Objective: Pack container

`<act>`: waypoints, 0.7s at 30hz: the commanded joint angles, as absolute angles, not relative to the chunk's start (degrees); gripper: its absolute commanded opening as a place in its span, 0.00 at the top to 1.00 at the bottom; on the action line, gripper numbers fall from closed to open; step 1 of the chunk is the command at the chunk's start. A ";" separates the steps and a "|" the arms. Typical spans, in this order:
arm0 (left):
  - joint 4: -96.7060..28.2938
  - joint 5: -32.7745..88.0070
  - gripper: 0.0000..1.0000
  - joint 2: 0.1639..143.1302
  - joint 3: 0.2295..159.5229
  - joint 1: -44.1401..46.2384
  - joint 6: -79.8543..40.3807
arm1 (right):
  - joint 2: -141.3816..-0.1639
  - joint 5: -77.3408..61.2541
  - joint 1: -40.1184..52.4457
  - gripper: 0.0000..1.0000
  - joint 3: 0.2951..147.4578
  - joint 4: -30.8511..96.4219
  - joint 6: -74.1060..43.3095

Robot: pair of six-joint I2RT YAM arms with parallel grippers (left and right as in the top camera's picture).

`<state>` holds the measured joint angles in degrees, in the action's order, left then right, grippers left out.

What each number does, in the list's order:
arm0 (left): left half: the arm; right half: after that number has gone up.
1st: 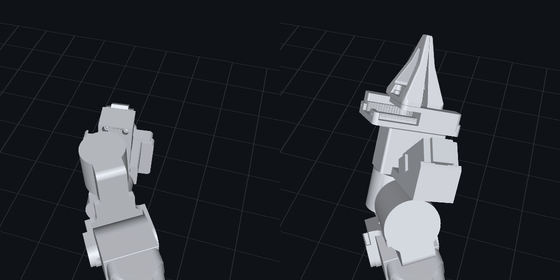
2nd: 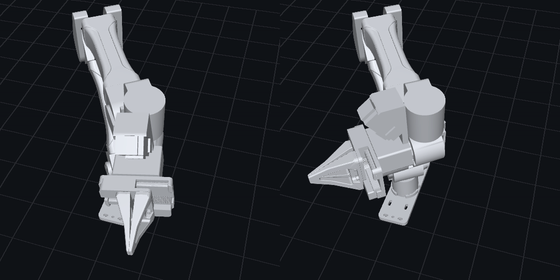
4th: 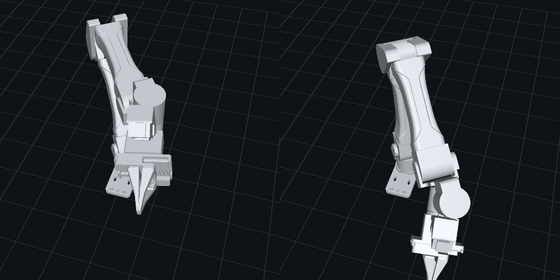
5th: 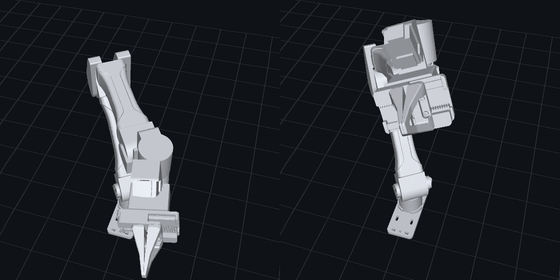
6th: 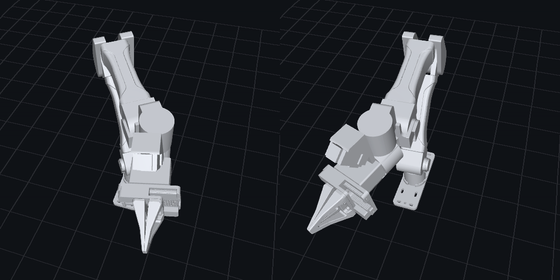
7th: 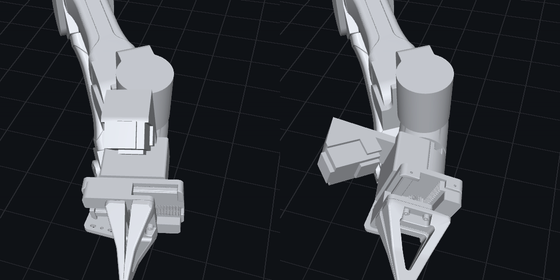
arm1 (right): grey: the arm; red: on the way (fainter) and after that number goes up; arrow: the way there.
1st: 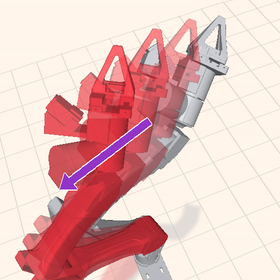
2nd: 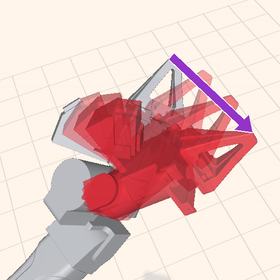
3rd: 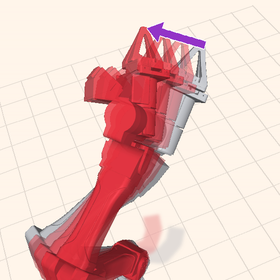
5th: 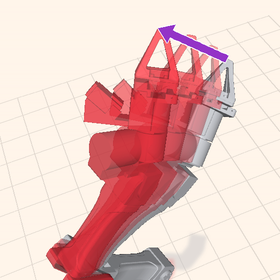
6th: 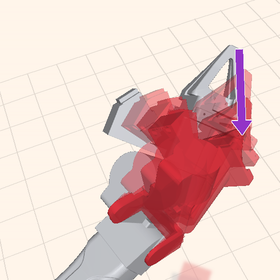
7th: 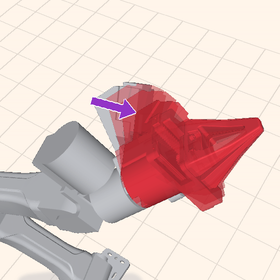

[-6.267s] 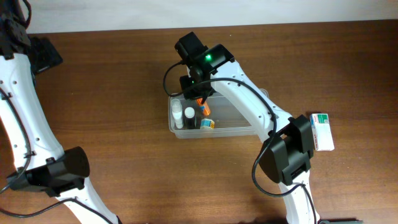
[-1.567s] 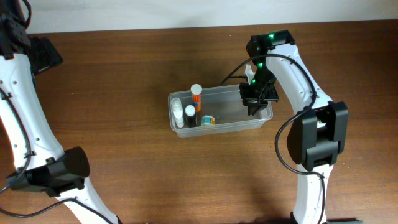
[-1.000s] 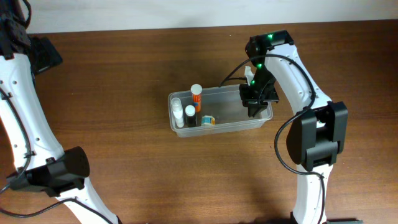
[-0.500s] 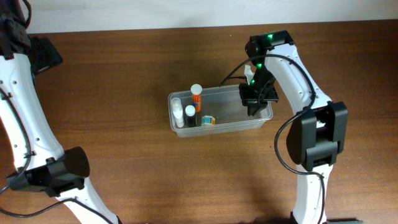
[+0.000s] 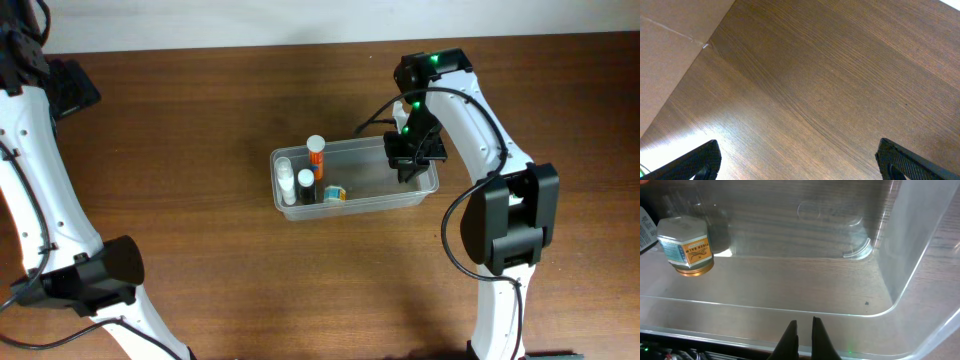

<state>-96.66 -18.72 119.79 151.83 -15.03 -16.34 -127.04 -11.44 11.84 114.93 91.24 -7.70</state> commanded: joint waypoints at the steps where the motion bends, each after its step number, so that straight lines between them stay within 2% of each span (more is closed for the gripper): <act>1: -96.68 -19.29 0.00 120.09 152.03 -15.22 -16.91 | -126.80 -10.44 12.49 0.96 114.63 91.07 -7.46; 21: -96.68 -19.29 0.00 120.09 152.03 -15.22 -16.91 | -126.80 -9.39 12.49 0.96 109.97 88.33 -6.37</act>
<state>-96.64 -18.72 119.79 151.83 -15.03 -16.34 -127.04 -10.33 11.84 112.14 88.44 -7.05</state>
